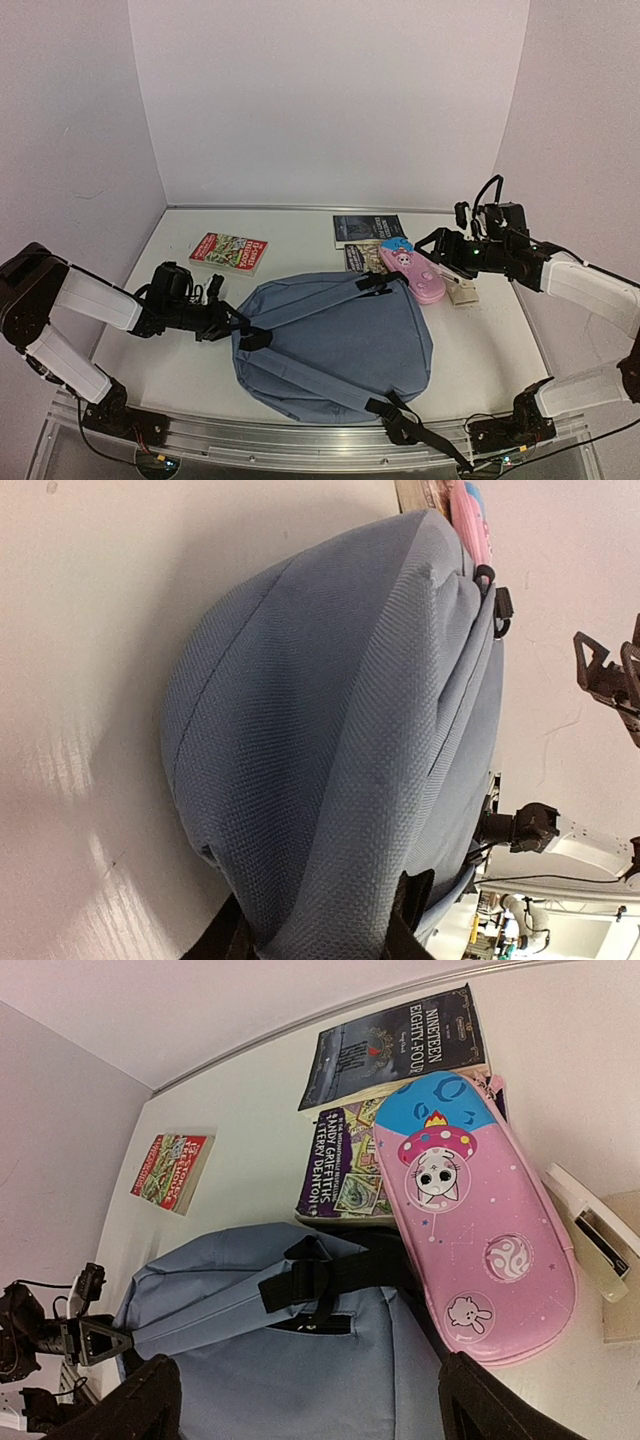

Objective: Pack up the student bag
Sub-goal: Adjust the book at the center of the board, then adjust the student bag at the center of the board.

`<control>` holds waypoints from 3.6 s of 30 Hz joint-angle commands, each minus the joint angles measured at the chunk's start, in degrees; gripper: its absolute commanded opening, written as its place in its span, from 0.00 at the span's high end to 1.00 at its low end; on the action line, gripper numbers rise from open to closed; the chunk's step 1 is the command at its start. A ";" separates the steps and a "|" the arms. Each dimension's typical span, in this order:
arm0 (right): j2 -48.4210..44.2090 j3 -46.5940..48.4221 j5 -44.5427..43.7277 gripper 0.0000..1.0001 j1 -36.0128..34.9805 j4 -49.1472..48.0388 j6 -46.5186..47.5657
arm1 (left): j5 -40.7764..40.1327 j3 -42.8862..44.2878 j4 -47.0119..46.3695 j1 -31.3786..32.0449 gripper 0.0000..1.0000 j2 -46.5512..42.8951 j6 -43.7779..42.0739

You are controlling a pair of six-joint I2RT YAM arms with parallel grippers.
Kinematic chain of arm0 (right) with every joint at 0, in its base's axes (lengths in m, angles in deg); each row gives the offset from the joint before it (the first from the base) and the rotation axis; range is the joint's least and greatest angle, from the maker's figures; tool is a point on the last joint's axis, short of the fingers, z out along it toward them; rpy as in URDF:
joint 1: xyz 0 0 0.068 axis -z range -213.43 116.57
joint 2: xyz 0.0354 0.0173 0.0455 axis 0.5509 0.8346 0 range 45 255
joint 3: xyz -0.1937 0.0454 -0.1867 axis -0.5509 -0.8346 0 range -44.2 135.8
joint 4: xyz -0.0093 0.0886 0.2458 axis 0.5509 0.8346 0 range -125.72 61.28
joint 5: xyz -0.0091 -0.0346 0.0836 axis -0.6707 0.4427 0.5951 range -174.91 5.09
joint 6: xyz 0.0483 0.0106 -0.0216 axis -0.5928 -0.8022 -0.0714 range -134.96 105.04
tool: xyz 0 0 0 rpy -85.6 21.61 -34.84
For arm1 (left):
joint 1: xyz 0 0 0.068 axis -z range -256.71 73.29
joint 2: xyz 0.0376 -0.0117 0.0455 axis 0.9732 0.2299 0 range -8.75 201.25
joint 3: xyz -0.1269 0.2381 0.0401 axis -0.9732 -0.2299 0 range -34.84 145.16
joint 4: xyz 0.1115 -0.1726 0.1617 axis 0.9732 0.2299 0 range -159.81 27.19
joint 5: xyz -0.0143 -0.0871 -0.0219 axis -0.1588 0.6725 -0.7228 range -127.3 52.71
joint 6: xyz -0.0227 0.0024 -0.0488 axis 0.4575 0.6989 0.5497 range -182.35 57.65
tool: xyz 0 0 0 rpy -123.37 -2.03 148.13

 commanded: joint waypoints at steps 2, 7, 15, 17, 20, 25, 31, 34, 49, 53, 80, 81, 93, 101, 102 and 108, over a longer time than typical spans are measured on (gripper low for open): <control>-1.97 0.36 -0.66 0.12 -0.52 -1.01 0.25 | -0.05 4.31 -0.26 0.23 0.99 -4.56 0.10; -4.31 0.71 -1.11 0.12 -1.20 0.16 1.55 | -7.63 18.95 27.06 -0.05 1.00 -13.50 -7.23; -5.17 0.71 -2.35 0.12 -1.35 0.88 1.84 | -29.72 48.24 68.41 -0.90 1.00 -18.05 -18.22; -4.80 0.71 -2.57 0.12 -1.36 0.88 1.84 | -36.30 55.53 75.63 -0.92 1.00 -17.54 -20.55; -4.39 0.99 -2.82 0.12 -1.38 0.88 1.87 | -45.72 66.47 84.12 -0.96 1.00 -15.50 -23.79; -4.35 1.11 -3.79 0.12 -1.46 0.80 1.77 | -51.67 87.26 96.33 -0.97 1.00 -9.47 -29.89; -4.01 0.63 -4.59 0.12 -1.53 0.75 1.92 | -53.88 109.90 109.69 -0.92 1.00 0.12 -34.77; -3.64 0.45 -5.11 0.11 -1.52 0.67 1.99 | -54.60 110.50 109.16 -0.83 1.00 1.50 -36.35; -1.95 0.09 -7.17 0.10 -1.58 -0.86 1.72 | -32.06 101.24 102.45 -0.17 1.00 9.52 -30.69; -1.77 -0.70 -7.52 0.10 -1.55 -1.98 0.91 | -21.51 96.45 97.68 0.44 0.99 9.05 -28.41; -3.85 -1.77 -1.61 0.05 -3.33 -2.36 -7.91 | -6.85 58.99 57.33 0.28 0.00 -1.86 -14.87; -3.80 -2.07 -1.76 0.05 -3.80 -1.87 -8.35 | -8.44 55.99 56.34 -1.02 0.00 -2.05 -13.98; -0.24 -11.64 -2.46 0.08 -18.28 -2.86 -17.96 | -28.66 53.36 57.79 -1.97 0.00 9.68 -17.02; 6.70 -16.38 1.98 0.13 -26.28 -17.37 -25.45 | -26.97 55.70 55.16 -1.89 0.00 15.04 -17.04; 7.23 -16.60 1.77 0.14 -26.75 -17.94 -25.68 | -26.54 55.60 54.86 -1.89 0.00 15.12 -16.95; 12.40 -15.76 1.92 0.23 -28.10 -21.91 -25.68 | -25.83 53.41 54.07 -1.89 0.00 14.27 -16.39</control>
